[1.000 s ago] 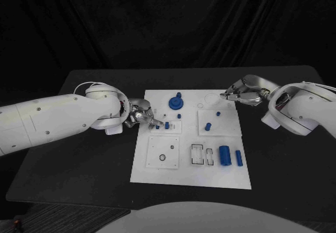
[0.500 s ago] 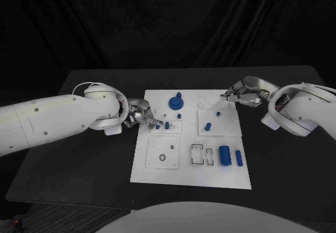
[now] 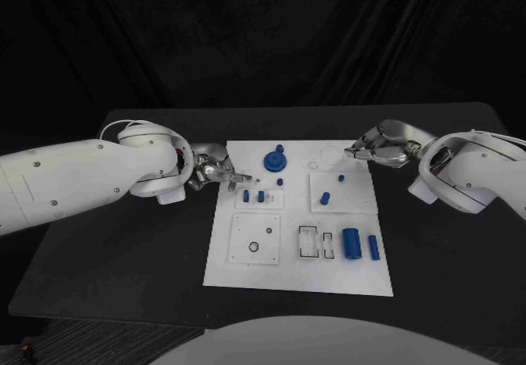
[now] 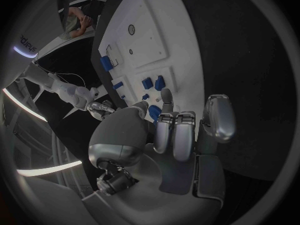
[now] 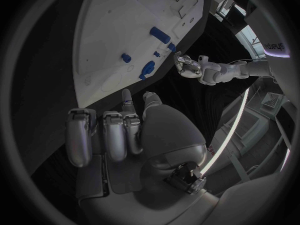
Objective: Assemble the parts on the task board
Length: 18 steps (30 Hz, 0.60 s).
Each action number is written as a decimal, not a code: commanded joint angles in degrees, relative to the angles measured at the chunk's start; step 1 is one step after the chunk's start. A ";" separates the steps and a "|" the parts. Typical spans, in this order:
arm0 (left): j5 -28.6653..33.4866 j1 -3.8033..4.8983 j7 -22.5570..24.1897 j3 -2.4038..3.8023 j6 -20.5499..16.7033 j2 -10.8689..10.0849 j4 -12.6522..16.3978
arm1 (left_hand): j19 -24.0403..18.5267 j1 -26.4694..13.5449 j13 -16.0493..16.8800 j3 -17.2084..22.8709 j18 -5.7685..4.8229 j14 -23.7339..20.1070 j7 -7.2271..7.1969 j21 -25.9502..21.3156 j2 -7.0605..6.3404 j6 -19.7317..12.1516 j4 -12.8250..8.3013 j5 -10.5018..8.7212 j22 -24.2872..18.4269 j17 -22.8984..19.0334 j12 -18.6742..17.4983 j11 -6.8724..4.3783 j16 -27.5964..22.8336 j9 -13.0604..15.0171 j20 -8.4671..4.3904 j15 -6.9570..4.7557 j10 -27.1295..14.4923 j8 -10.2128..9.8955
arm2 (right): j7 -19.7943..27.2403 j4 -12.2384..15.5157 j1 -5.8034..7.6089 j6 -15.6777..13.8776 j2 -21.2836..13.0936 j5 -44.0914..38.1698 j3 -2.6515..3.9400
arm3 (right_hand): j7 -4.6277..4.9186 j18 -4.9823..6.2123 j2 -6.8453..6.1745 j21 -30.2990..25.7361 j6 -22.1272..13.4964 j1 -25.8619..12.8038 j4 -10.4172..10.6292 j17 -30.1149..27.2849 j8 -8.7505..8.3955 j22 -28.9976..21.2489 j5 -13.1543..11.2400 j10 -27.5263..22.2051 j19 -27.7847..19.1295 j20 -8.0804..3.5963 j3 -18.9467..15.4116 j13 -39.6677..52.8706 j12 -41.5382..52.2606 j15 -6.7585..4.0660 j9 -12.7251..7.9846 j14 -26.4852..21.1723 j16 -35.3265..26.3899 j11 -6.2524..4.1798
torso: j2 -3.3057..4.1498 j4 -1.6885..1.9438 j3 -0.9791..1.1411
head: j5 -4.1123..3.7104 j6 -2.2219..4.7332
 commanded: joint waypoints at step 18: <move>8.46 3.37 0.35 0.07 16.58 6.46 -9.35 | 1.26 9.56 14.99 6.96 0.41 5.95 -0.77 1.91 -1.70 -0.14 -7.17 7.93 9.91 15.09 0.16 -0.49 0.15 -1.22 -0.41 -0.25 5.99 -0.55 | -1.06 0.53 -0.14 0.07 -0.35 -0.06 0.04 | 0.01 -0.04 -0.17 -0.13 0.41 0.52 -0.04 15.10 -0.23 13.90 0.32 6.04 4.21 -0.28 0.46 7.55 -0.16 -0.34 -0.08 6.08 0.15 -0.26 | 0.02 -0.04 0.01 | -0.30 0.01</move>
